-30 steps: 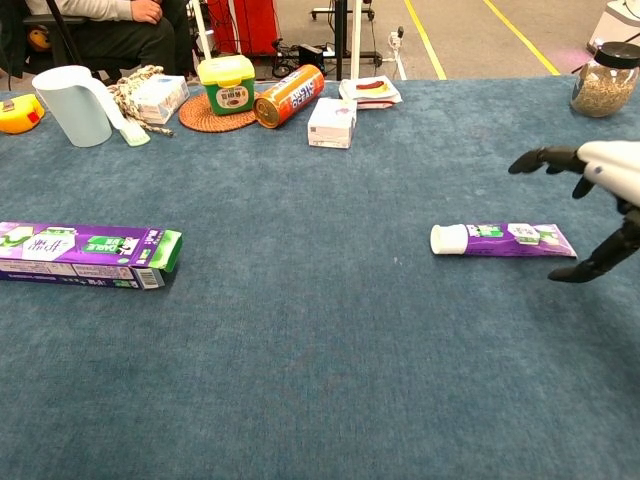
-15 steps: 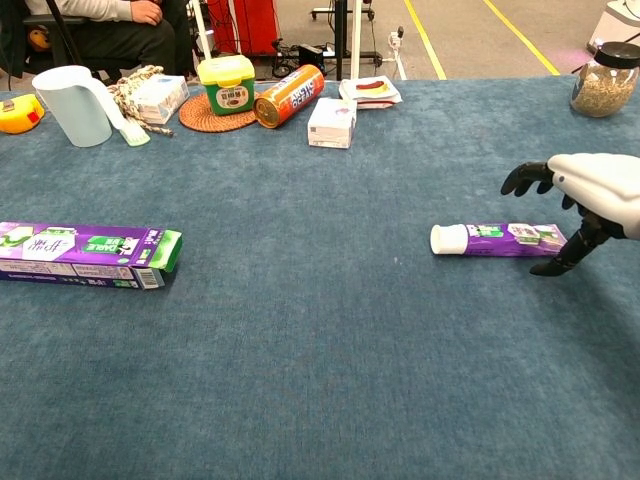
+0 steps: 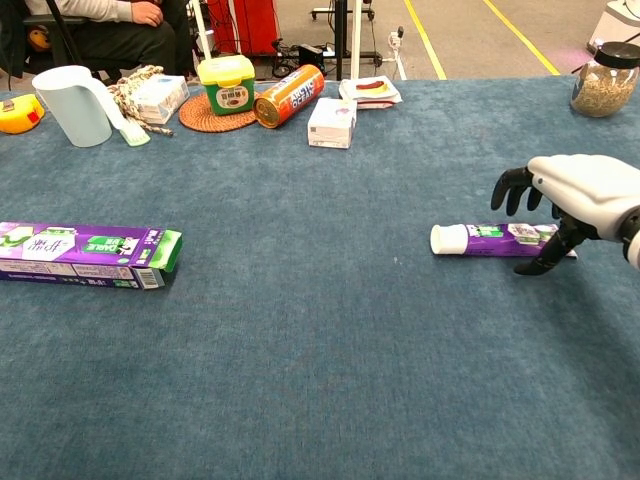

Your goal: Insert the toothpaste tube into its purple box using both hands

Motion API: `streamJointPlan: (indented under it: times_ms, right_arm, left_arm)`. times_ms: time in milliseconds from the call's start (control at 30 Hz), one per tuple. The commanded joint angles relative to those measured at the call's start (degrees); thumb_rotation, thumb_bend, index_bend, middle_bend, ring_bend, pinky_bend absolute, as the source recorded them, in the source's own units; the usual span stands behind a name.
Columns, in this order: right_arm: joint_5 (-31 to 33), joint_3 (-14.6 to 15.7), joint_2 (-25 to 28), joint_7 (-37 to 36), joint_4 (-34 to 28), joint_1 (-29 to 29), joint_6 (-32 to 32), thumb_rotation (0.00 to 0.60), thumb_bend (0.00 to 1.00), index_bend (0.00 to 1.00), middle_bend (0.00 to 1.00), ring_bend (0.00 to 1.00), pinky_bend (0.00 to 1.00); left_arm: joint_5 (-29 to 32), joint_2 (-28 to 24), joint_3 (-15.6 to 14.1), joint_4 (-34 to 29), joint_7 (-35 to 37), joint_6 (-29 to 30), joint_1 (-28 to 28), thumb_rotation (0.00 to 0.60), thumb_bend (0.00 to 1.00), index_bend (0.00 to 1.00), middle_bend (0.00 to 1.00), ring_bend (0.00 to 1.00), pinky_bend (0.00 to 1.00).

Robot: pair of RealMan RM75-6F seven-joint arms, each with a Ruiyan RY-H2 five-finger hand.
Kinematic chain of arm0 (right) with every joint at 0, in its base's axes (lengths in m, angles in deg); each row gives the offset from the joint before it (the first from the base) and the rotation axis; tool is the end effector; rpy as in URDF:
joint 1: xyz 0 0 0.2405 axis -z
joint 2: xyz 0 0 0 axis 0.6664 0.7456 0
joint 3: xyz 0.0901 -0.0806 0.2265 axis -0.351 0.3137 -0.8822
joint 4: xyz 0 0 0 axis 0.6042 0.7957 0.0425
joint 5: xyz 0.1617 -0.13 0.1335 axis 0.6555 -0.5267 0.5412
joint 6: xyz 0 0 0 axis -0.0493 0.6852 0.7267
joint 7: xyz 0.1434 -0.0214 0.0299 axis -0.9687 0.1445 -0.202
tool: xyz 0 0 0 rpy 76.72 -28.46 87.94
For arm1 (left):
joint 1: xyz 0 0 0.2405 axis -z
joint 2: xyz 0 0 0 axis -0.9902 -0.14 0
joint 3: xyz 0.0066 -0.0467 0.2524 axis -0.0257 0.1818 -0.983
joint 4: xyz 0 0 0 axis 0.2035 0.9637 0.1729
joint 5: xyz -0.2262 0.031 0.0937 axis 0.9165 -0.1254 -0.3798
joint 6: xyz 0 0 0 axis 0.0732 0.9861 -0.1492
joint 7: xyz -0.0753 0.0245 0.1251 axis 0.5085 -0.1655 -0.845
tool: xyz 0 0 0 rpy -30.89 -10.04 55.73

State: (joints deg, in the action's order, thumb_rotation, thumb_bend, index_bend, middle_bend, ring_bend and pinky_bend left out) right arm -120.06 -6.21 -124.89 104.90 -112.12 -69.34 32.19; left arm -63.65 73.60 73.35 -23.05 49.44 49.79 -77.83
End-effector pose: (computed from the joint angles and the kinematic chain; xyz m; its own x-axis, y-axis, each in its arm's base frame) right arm -0.2030 -0.3062 -0.0643 0.4818 -0.1853 0.8565 -0.8762 -0.1190 0.4671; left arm -0.3283 0.1842 0.1336 0.4684 -0.0053 0.8835 0.8829 0.0405 -0.4678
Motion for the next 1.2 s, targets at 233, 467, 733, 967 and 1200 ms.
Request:
streamJointPlan:
  times_ms: [233,467,733,967,1200]
  right_arm:
    - [0.2,0.0,-2.2,0.6,1.8,-1.1,0.6,0.600,0.07,0.39,0.43,0.42,0.48]
    - [1.2,-0.5,-3.3,2.1,2.4,-2.2,0.4,0.600,0.17,0.40,0.44,0.43,0.50]
    - [1.2,-0.3,-4.4,3.3,4.7,-3.1,0.5,0.600,0.30,0.44,0.45,0.44,0.56]
    - [0.9,0.2,-4.3,2.7,5.6,-3.5,-0.1,0.600,0.39,0.48,0.49,0.48,0.61]
    - [-1.9,1.1,-3.6,0.9,5.9,-3.9,-0.2,0.600,0.48,0.52,0.53,0.51,0.66]
  left_arm:
    - [0.5,0.1,0.2,0.0,-0.1,-0.2,0.1,0.600,0.06,0.00,0.00,0.00,0.08]
    - [0.8,0.2,0.3,0.1,-0.4,-0.5,0.2,0.600,0.06,0.00,0.00,0.00,0.08]
    - [1.2,0.3,0.4,0.2,-0.6,-0.6,0.2,0.600,0.06,0.00,0.00,0.00,0.08]
    - [1.4,0.4,0.4,0.2,-0.7,-0.7,0.2,0.600,0.06,0.00,0.00,0.00,0.08]
    - [1.5,0.4,0.4,0.2,-0.8,-0.9,0.3,0.600,0.06,0.00,0.00,0.00,0.08]
